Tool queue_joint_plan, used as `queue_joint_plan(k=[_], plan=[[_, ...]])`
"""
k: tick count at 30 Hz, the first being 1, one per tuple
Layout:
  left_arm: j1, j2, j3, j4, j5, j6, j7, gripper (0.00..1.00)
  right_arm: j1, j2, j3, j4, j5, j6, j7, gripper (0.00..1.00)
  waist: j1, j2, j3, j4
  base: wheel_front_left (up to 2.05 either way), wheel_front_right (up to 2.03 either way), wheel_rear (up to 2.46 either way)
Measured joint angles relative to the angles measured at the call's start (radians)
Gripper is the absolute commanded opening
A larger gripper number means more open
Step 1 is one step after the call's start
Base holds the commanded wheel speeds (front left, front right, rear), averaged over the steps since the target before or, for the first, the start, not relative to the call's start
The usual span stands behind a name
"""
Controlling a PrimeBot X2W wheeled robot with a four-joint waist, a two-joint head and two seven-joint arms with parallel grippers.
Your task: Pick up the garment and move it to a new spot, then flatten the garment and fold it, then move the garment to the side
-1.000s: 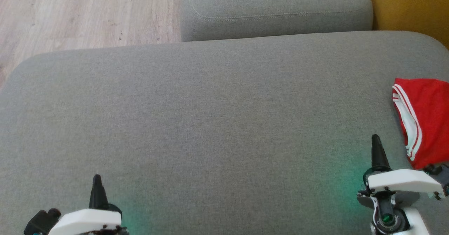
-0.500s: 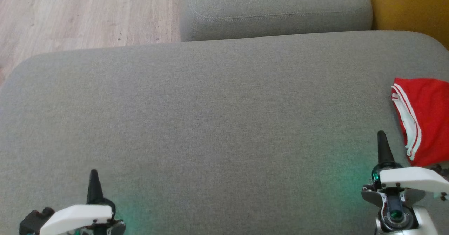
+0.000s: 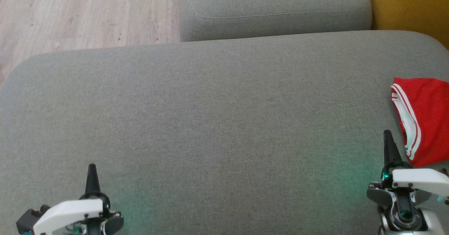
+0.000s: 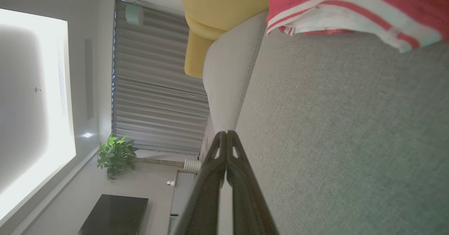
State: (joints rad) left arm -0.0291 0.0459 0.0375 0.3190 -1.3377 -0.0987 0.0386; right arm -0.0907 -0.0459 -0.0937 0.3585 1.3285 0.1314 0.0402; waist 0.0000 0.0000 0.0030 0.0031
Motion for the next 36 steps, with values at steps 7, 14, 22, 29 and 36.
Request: queue_joint_plan(k=[7, 14, 22, 29, 36], plan=[[-0.009, 0.000, 0.012, -0.007, -0.075, -0.007, 0.022, 0.00, 0.000, 0.000, -0.011, -0.024, 0.077, 0.000, 0.020, 0.00, 0.0000, 0.0000, 0.000, -0.001, 0.00, 0.00, 0.00], [-0.011, 0.000, 0.026, -0.019, -0.150, -0.016, 0.041, 0.00, 0.000, 0.000, -0.019, -0.042, 0.153, 0.000, 0.033, 0.00, 0.0000, 0.0000, 0.000, -0.002, 0.00, 0.00, 0.00], [-0.022, -0.001, 0.032, -0.032, -0.239, -0.022, 0.063, 0.00, 0.000, 0.000, -0.036, -0.063, 0.243, 0.000, 0.061, 0.00, 0.0000, 0.0000, 0.000, -0.003, 0.00, 0.00, 0.00], [-0.032, -0.001, 0.035, -0.037, -0.266, -0.025, 0.067, 0.00, 0.001, 0.000, -0.041, -0.072, 0.273, 0.000, 0.067, 0.00, 0.0000, 0.0000, 0.000, -0.003, 0.00, 0.00, 0.00], [-0.032, -0.001, 0.035, -0.037, -0.266, -0.025, 0.067, 0.00, 0.001, 0.000, -0.041, -0.072, 0.273, 0.000, 0.067, 0.00, 0.0000, 0.0000, 0.000, -0.003, 0.00, 0.00, 0.00]])
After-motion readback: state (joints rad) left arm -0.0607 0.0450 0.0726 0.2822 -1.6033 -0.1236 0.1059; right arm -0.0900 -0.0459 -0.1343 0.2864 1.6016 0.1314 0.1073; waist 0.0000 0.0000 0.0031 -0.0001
